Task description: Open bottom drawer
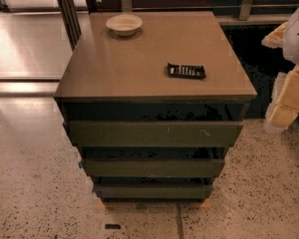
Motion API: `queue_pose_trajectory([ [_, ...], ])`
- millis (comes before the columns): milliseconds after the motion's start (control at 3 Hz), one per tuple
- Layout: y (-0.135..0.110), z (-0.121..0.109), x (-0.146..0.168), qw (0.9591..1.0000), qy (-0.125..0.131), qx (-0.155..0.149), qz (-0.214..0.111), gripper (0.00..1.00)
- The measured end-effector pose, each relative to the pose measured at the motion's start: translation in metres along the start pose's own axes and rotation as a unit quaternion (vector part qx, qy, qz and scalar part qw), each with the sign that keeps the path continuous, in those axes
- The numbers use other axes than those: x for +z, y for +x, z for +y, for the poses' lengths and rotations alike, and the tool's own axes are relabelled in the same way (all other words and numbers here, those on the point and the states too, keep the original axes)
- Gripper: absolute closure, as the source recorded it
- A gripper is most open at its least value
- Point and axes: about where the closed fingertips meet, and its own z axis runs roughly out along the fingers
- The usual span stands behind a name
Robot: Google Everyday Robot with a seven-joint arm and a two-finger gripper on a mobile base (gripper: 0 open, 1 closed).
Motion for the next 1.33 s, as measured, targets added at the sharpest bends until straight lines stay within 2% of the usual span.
queue_pose_trajectory([
  [333, 0.000, 0.000, -0.001, 1.0000, 0.007, -0.002, -0.003, 0.00],
  [667, 0.003, 0.001, 0.010, 0.9996, 0.018, 0.006, -0.020, 0.00],
  [1000, 0.016, 0.029, 0.092, 0.9957, -0.027, 0.012, -0.087, 0.00],
  [1333, 0.025, 0.072, 0.198, 0.9755, -0.088, 0.038, -0.198, 0.00],
])
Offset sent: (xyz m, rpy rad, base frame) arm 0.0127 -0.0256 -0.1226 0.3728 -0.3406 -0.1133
